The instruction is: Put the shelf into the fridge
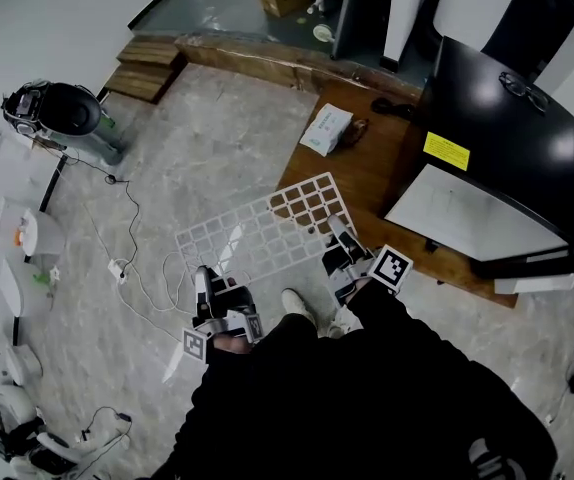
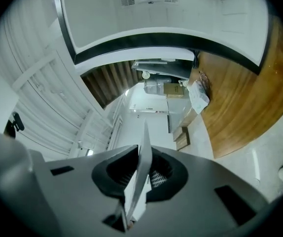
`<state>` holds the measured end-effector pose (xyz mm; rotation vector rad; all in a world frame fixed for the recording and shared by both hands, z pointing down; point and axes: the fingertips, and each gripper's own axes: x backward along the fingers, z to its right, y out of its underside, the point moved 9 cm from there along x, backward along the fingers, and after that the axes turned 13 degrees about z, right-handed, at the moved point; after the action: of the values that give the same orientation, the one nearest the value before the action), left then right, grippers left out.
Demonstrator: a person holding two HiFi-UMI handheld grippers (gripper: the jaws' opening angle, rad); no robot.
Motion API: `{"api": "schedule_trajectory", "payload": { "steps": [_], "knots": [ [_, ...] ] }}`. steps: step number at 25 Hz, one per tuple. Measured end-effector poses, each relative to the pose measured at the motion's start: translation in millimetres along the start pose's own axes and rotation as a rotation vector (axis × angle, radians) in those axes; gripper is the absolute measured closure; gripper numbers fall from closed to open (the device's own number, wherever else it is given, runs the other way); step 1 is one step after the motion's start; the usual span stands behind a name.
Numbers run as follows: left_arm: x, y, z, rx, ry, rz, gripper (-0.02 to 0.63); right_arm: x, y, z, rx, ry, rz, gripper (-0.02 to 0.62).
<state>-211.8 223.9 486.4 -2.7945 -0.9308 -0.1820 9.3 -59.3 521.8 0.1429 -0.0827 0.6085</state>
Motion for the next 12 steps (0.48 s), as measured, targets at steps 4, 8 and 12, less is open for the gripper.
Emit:
{"api": "schedule_trajectory", "payload": {
  "steps": [4, 8, 12],
  "knots": [
    [-7.8, -2.8, -0.1, -0.003, -0.014, -0.035, 0.565, 4.4, 2.5, -9.3, -0.034, -0.007, 0.045, 0.557],
    [-28.6, -5.7, -0.5, -0.026, -0.019, -0.125, 0.568, 16.3, 8.3, -17.7, -0.028, 0.005, 0.134, 0.56],
    [-52.9, -13.1, 3.3, -0.045, -0.024, -0.253, 0.571, 34.7, 21.6, -30.2, 0.0, 0.023, 0.24, 0.561]
  ]
}}
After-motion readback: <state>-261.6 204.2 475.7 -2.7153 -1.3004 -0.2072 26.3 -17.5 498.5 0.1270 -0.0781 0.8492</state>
